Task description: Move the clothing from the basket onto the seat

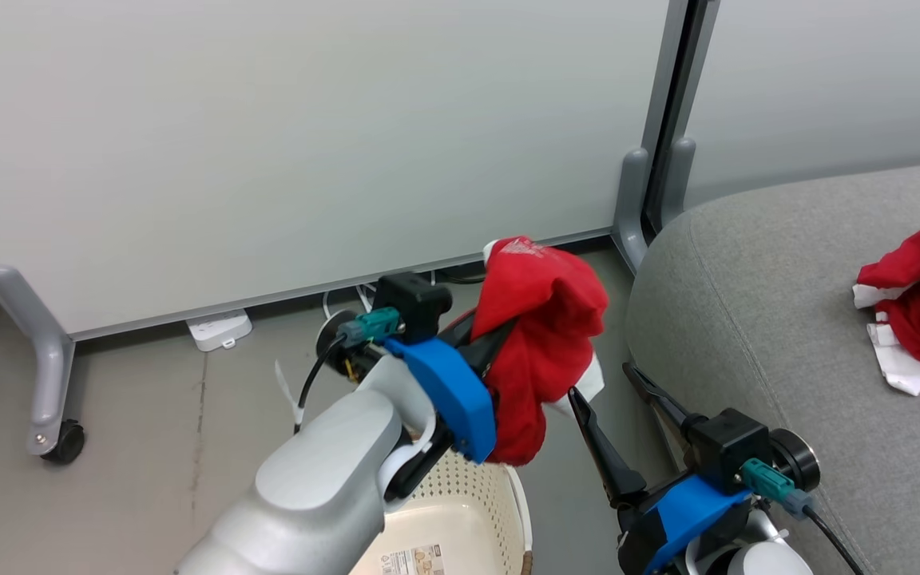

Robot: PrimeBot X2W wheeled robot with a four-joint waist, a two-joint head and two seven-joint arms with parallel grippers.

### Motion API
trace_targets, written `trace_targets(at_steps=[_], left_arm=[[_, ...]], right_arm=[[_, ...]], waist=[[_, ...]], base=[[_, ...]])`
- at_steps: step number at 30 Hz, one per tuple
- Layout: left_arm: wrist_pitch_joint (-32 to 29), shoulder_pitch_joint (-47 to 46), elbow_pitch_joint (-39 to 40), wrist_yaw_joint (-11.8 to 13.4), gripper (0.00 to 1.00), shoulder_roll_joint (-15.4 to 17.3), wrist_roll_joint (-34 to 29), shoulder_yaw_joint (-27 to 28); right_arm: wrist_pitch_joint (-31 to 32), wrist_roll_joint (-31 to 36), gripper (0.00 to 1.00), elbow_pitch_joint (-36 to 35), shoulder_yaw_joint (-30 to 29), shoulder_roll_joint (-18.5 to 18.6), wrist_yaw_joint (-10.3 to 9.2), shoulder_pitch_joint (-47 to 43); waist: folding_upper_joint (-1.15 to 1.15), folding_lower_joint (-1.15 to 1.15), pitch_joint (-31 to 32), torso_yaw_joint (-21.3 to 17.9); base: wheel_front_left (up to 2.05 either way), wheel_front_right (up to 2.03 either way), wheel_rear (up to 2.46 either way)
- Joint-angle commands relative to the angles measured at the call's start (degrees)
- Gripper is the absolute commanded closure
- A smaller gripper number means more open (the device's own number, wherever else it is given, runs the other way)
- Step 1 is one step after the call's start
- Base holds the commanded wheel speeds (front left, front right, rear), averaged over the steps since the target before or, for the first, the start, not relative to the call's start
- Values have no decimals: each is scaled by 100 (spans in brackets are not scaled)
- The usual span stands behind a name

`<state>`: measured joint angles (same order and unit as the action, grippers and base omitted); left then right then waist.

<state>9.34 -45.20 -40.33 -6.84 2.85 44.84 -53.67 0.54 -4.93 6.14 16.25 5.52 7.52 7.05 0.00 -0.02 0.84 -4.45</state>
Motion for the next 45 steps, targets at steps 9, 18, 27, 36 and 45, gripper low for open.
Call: trace_targets(at_steps=[9, 18, 27, 36, 45], left_arm=[[13, -669, 285, 272, 100, 11, 502, -584], [145, -774, 112, 364, 100, 10, 775, -975], [273, -884, 25, 426, 100, 8, 1051, -1270], [405, -944, -71, 468, 100, 8, 1265, -1466], [465, -1031, -66, 470, 100, 9, 1430, -1646]], right_arm=[[24, -79, 0, 0, 99, -58, -6, -66], [-9, -93, 0, 30, 125, -85, -6, -71], [126, -235, 0, 157, 429, -117, -6, 195], [498, -493, 0, 990, 889, -101, -5, 1059], [187, -535, 0, 2389, 1357, -189, -5, 2161]], waist=[[0, 2, 192, 16], [0, 2, 218, -49], [0, 2, 162, -58], [0, 2, 85, -56], [0, 2, 73, -48]], base=[[0, 0, 0], [0, 0, 0], [0, 0, 0], [0, 0, 0], [0, 0, 0]])
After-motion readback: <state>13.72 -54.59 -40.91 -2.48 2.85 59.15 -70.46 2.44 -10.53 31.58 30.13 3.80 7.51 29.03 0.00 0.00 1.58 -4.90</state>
